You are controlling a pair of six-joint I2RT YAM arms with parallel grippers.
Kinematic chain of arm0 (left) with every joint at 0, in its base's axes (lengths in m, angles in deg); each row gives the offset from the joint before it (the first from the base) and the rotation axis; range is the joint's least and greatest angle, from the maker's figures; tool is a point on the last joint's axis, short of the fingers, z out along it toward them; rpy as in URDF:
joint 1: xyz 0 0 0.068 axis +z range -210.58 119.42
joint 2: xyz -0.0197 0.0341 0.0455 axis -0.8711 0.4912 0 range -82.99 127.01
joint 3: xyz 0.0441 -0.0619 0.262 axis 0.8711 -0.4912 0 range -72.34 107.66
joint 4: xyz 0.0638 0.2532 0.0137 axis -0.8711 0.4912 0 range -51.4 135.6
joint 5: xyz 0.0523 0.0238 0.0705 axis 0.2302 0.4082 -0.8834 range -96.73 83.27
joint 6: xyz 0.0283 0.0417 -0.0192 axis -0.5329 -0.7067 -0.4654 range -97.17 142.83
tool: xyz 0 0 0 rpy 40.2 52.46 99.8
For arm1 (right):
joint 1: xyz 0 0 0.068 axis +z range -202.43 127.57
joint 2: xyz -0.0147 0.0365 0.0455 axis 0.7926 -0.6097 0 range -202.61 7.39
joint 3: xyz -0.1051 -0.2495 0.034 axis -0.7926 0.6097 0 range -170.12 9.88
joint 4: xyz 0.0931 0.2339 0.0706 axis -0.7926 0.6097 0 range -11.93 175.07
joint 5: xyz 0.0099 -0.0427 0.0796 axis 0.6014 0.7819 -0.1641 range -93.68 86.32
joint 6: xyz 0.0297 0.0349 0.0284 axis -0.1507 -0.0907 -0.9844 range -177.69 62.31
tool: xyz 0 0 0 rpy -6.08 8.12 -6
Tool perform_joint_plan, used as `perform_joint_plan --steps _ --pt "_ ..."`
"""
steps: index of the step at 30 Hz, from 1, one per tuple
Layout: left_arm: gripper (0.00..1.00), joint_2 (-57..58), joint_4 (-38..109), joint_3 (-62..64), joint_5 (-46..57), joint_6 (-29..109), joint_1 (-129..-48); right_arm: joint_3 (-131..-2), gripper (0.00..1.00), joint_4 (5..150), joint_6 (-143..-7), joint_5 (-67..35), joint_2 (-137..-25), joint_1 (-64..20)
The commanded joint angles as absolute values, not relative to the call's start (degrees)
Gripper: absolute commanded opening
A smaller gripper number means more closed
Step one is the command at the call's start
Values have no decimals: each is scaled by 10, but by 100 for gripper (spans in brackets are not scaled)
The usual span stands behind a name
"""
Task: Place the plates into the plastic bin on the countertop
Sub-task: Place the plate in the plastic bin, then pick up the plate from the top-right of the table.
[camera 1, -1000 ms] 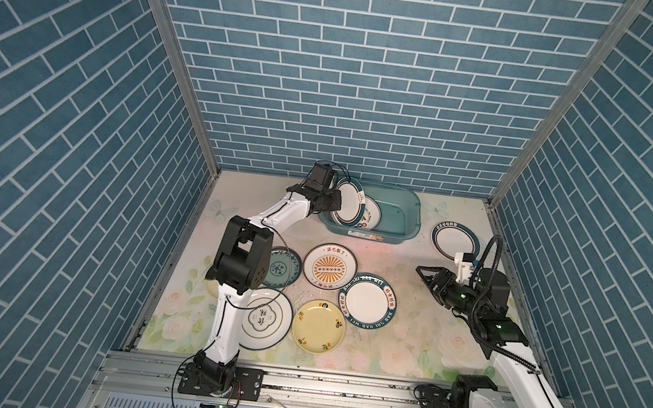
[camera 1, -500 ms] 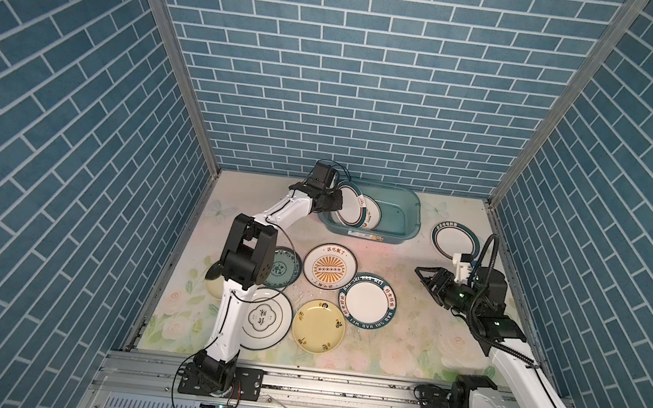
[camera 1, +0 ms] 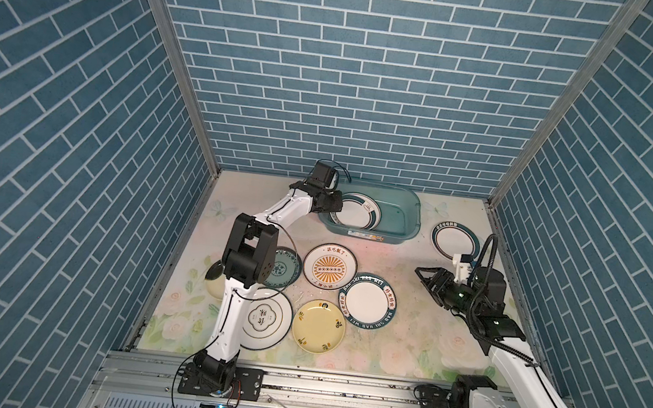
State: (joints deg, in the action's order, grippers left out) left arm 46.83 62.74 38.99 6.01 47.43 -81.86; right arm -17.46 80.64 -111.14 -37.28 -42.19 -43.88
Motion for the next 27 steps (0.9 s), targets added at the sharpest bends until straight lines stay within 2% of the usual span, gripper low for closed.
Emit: perform_joint_plan --steps 1,10,15,20,27 --pt "53 468 629 406 68 463 -815 -169 58 824 -1087 -358 -422 -444" --pt "81 407 573 348 80 457 -817 -157 57 824 -1087 -356 -449 -496" --pt "87 351 535 289 77 458 -819 -159 57 835 -1069 -359 -471 -537" --pt "100 287 505 217 66 458 -829 -165 57 865 -1045 -345 -481 -575" --pt "100 198 457 95 53 479 -857 -165 58 869 -1034 -340 -518 -658"
